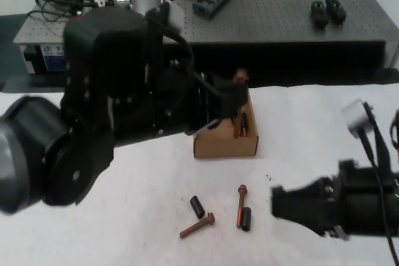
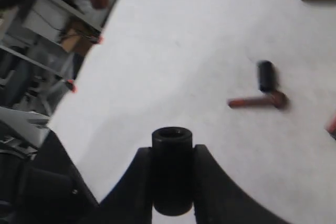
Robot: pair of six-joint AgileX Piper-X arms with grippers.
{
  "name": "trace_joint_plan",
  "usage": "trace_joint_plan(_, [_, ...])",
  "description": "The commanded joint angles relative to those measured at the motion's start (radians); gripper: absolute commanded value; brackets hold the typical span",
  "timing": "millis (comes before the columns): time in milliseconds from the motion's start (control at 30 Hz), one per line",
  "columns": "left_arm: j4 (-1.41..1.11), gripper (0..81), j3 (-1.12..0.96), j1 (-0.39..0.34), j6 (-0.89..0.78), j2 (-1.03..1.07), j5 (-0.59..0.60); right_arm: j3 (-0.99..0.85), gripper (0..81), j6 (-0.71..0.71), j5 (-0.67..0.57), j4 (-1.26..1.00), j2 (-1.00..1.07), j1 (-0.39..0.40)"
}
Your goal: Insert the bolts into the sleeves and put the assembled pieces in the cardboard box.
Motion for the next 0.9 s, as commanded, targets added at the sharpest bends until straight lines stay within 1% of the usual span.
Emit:
trace_joint_plan(0, [-0.219,0.6,0.037,0.002,-0.198,-0.025,0.067,0.018,3.5,0.222,-0.018,-0.535,0.062,0.178])
trace_joint_plan(67, [-0.221,0.6,0.036,0.002,-0.198,-0.025,0.066,0.012,3.5,0.252,0.024,-0.599,0.084,0.196])
trace_joint_plan(133, [-0.221,0.6,0.036,0.002,-0.198,-0.025,0.066,0.009,3.5,0.275,0.035,-0.629,0.102,0.196])
trace_joint_plan(533, [-0.221,0.6,0.036,0.002,-0.193,-0.025,0.077,0.002,3.5,0.275,0.042,-0.712,0.140,0.194])
trace_joint_plan(733, [-0.221,0.6,0.036,0.002,-0.169,-0.025,0.064,0.002,3.5,0.244,0.047,-0.725,0.140,0.194])
trace_joint_plan(867, [-0.221,0.6,0.036,0.002,-0.169,-0.025,0.072,0.002,3.5,0.237,0.089,-0.742,0.137,0.194])
